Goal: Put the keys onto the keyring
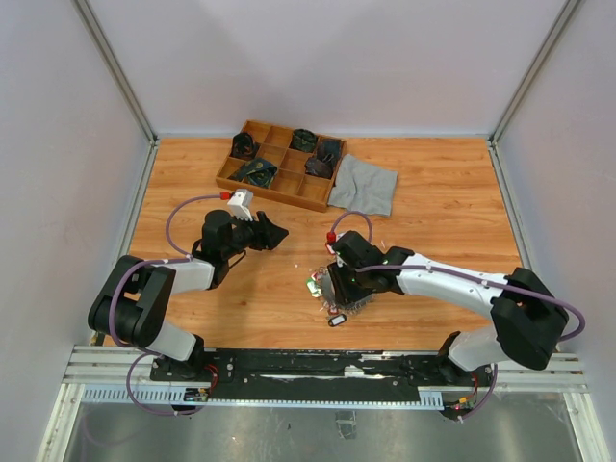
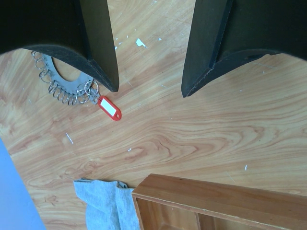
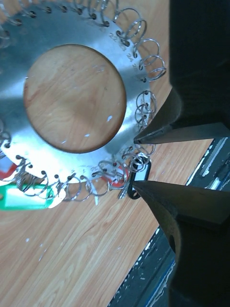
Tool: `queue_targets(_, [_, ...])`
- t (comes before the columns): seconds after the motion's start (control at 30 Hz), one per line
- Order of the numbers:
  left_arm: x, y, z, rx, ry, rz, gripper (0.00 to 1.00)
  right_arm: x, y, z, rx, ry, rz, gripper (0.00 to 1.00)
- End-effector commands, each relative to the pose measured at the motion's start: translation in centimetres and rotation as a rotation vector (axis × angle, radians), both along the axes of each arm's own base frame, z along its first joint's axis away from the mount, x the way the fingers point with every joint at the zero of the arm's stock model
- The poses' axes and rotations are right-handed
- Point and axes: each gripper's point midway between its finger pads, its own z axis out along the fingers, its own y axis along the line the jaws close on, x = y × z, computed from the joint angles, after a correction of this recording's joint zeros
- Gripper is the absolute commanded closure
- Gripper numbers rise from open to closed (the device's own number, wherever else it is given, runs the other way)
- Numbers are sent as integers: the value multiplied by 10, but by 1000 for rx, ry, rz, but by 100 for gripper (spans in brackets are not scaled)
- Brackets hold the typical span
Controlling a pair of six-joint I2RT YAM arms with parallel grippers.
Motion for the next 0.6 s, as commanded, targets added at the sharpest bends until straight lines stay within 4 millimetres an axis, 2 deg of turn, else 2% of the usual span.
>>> queue_targets(0.0, [5, 1, 6, -1, -24, -3, 40, -19, -14, -15, -59, 104, -66, 59])
queue_targets(0.1, [5, 1, 6, 0, -23, -2, 40, -24, -1, -18, -10, 139, -22, 52])
queue_targets(0.2, [5, 1, 5, 1, -23, -2, 40, -27, 8, -19, 38, 150, -2, 50])
queue_targets(0.57, [6, 1, 5, 2, -23, 0, 40, -37, 12, -28, 38, 222, 24, 47])
